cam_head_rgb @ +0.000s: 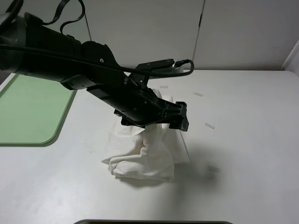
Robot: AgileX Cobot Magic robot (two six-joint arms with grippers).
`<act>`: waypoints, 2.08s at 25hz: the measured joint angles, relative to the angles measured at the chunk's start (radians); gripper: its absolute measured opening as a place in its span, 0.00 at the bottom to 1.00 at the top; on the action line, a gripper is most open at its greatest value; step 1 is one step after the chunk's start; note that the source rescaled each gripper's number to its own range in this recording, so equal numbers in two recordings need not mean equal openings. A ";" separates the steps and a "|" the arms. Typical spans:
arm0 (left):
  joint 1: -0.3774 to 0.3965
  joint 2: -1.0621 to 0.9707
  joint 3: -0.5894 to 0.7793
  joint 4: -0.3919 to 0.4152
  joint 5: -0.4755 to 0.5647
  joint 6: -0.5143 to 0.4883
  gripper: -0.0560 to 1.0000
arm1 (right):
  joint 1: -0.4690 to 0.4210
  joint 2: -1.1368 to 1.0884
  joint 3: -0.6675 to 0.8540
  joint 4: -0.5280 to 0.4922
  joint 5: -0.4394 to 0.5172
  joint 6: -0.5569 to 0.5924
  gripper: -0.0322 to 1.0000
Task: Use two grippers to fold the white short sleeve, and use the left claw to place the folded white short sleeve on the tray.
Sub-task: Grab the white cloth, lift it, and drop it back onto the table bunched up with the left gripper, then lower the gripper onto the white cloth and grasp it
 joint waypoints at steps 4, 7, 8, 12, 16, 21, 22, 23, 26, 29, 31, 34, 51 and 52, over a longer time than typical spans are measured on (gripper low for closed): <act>-0.046 0.001 -0.015 -0.005 -0.038 0.000 1.00 | 0.000 0.000 0.000 0.001 0.000 0.000 1.00; -0.062 0.002 -0.015 -0.005 -0.055 0.000 1.00 | 0.000 0.000 0.000 0.001 0.000 0.000 1.00; -0.073 0.003 -0.015 -0.005 -0.064 0.000 1.00 | 0.000 0.000 0.000 0.001 0.000 0.000 1.00; -0.112 0.027 -0.019 -0.006 -0.096 0.000 1.00 | 0.000 0.000 0.000 0.001 0.000 0.000 1.00; -0.136 0.060 -0.043 -0.006 -0.098 0.000 1.00 | 0.000 0.000 0.000 0.001 0.000 0.000 1.00; -0.173 0.140 -0.139 -0.006 -0.098 0.000 1.00 | 0.000 0.000 0.000 0.001 0.000 0.000 1.00; -0.174 0.148 -0.151 -0.006 -0.098 0.000 1.00 | 0.000 0.000 0.000 0.001 0.000 0.000 1.00; -0.175 0.157 -0.163 -0.006 -0.097 0.000 1.00 | 0.000 0.000 0.000 0.001 0.000 0.000 1.00; -0.174 0.156 -0.215 -0.002 -0.069 0.000 1.00 | 0.000 0.000 0.000 0.001 0.000 0.000 1.00; -0.168 0.149 -0.244 0.008 -0.037 0.000 1.00 | 0.000 0.000 0.000 0.001 0.000 0.000 1.00; -0.136 0.112 -0.293 0.058 0.063 0.000 1.00 | 0.000 0.000 0.000 0.001 0.000 0.000 1.00; -0.100 0.072 -0.299 0.099 0.139 0.000 1.00 | 0.000 0.000 0.000 0.001 0.000 0.000 1.00; 0.054 0.019 -0.302 0.321 0.489 -0.080 1.00 | 0.000 0.000 0.000 0.001 0.000 0.000 1.00; 0.057 0.014 -0.302 0.340 0.499 -0.089 1.00 | 0.000 0.000 0.000 0.001 0.000 0.000 1.00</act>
